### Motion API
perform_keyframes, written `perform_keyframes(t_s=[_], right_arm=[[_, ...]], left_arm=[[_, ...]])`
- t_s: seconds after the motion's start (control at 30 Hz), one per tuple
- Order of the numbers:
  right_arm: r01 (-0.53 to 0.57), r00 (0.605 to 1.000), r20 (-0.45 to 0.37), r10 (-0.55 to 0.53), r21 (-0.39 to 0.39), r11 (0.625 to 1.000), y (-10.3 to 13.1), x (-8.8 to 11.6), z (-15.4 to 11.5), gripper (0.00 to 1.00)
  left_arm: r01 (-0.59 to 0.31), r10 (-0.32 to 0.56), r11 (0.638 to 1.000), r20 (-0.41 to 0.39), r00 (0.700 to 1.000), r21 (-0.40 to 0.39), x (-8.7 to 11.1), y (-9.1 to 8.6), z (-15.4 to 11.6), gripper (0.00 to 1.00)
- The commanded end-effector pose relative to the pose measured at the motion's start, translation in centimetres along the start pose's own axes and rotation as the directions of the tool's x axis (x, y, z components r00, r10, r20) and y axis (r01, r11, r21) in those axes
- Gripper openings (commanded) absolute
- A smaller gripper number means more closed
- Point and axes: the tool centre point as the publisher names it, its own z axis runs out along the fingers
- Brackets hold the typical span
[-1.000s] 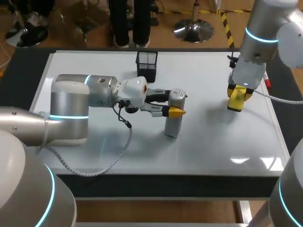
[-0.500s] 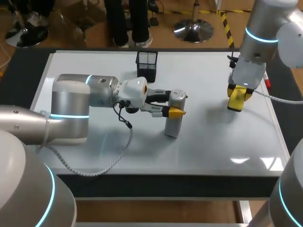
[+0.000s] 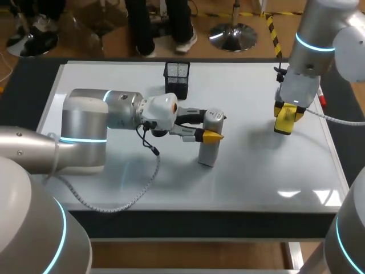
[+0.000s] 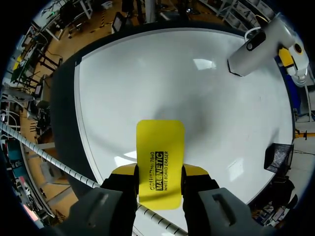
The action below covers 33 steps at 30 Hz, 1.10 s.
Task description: Pick up the inspection probe, press it on each red-marked spot on the whiteboard one by one, put down the probe, pick up the eraser, and wipe off all the red marks.
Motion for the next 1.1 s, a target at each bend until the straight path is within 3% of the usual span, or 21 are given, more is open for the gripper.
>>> perform_keyframes(t_s=[0.03,0.23,0.5,1.1], right_arm=[[0.002,1.000,-0.004,-0.002,0.001,1.000,-0.1,0.0,-0.1,0.00],[0.002,1.000,-0.004,-0.002,0.001,1.000,-0.1,0.0,-0.1,0.00],[0.002,1.000,-0.004,-0.002,0.001,1.000,-0.1,0.0,-0.1,0.00],[0.002,1.000,-0.004,-0.002,0.001,1.000,-0.1,0.0,-0.1,0.00]], left_arm=[[0.009,-0.009,1.000,-0.040,0.999,0.008,-0.7,-0.8,-0.4,0.00],[0.017,-0.014,1.000,-0.186,0.982,0.015,-1.1,-2.5,-0.9,0.00],[0.023,-0.018,1.000,-0.317,0.948,0.011,-2.3,-4.7,-2.8,0.00],[0.053,-0.044,0.999,-0.520,0.853,0.002,-4.8,-9.2,-8.9,0.00]])
